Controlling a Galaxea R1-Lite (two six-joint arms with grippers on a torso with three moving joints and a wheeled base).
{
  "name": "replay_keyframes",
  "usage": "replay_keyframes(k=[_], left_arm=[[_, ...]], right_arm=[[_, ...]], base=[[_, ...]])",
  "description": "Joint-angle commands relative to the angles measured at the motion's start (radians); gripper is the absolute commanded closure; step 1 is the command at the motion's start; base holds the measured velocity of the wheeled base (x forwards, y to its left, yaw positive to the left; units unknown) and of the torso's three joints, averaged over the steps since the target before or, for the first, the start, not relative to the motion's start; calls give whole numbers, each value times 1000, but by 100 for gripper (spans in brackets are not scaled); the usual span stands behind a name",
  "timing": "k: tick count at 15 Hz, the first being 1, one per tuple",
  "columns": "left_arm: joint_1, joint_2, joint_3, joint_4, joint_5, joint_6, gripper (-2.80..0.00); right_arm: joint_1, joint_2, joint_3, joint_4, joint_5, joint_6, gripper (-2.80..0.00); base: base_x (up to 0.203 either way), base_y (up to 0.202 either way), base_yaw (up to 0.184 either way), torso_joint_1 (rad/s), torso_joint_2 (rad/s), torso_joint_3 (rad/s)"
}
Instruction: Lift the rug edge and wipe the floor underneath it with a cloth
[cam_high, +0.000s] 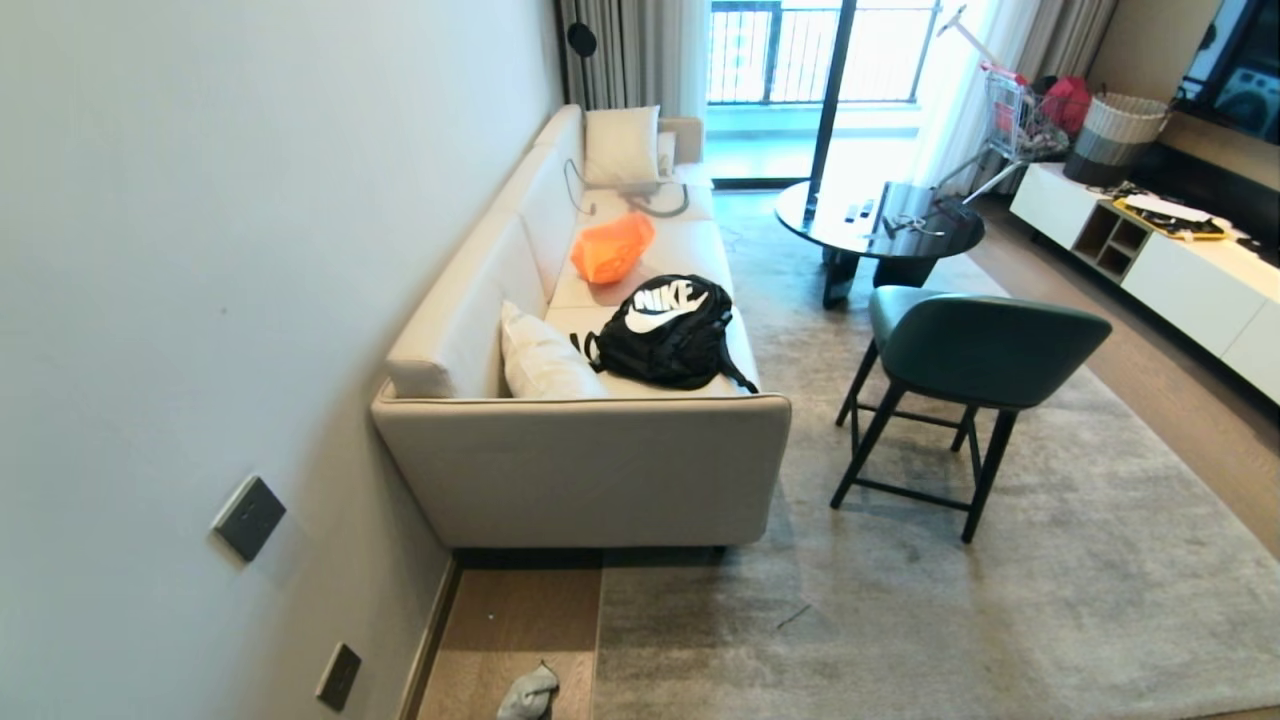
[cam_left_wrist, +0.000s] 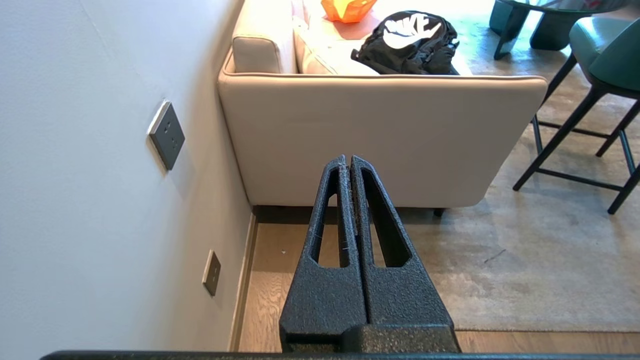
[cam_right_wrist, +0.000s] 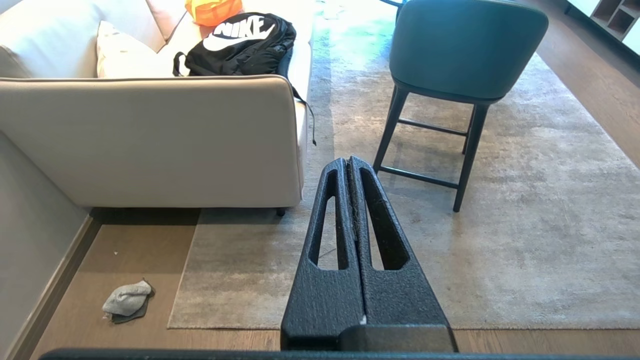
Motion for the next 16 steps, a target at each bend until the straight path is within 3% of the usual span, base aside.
replay_keyframes(k=[1,16], left_arm=[[0,0,0,0,0,-1,0],[0,0,0,0,0,0,0]], right_arm=[[0,1,0,0,0,0,0],[0,1,0,0,0,0,0]], base=[[0,0,0,0,0,0],[0,0,0,0,0,0]])
